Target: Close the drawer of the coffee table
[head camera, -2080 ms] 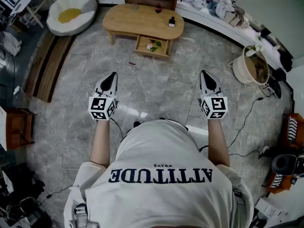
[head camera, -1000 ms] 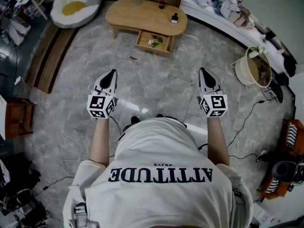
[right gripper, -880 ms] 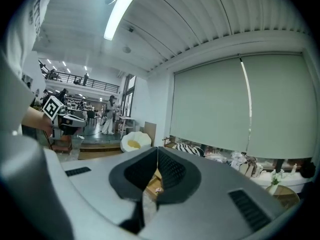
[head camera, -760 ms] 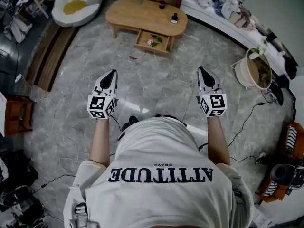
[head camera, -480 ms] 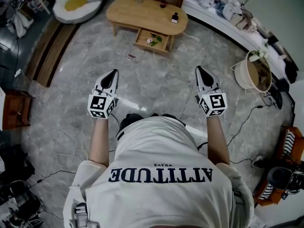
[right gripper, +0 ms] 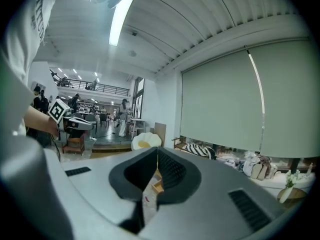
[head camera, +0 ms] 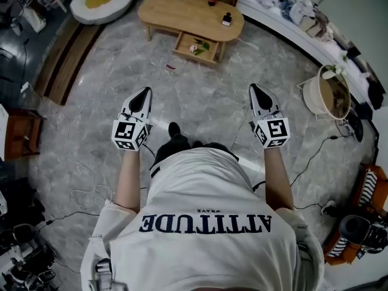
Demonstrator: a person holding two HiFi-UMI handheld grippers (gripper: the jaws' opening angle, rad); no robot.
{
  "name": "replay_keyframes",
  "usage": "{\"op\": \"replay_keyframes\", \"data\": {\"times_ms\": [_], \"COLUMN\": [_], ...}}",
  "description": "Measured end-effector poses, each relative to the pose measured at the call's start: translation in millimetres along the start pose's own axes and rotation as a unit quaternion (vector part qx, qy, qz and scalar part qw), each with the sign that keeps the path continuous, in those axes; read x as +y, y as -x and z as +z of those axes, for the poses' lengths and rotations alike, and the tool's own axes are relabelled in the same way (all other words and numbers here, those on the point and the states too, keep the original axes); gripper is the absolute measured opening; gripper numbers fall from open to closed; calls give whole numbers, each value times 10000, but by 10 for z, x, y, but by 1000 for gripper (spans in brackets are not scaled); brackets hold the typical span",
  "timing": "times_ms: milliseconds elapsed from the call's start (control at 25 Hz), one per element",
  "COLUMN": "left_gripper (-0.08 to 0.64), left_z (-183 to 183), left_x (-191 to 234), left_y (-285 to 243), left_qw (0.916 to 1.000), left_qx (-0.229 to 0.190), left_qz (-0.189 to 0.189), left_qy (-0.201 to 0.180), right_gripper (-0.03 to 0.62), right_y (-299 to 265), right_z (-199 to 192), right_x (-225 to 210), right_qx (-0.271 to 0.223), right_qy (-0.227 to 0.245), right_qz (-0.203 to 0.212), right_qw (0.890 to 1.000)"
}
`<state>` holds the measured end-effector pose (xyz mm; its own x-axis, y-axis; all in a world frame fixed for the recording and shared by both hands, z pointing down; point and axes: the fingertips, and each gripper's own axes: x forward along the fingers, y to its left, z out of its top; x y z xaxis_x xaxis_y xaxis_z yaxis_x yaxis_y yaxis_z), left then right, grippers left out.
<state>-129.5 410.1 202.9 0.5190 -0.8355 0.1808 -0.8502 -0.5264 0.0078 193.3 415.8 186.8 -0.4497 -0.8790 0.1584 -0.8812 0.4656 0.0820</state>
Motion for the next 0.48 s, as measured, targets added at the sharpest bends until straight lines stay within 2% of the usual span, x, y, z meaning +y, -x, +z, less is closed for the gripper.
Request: {"op": "replay_keyframes", "data": {"times_ms": [200,480], "left_gripper": [21,21], "left_z": [-21,30], "left_x": [49,379], "left_y": [-132,-454], "left_qw": [9999,9997], "left_qx": [19,-20], "left_qz": [-143,-232], "left_qy": [-62,-16], "right_gripper": [20,20], "right_y": [-151,-479], "right_z": [-48,-27], "right_x": [-3,-102], "right_qx": [58,152], "right_qy": [-43,-9], "right_qz": [4,-173], "right_qw": [10000,9997]}}
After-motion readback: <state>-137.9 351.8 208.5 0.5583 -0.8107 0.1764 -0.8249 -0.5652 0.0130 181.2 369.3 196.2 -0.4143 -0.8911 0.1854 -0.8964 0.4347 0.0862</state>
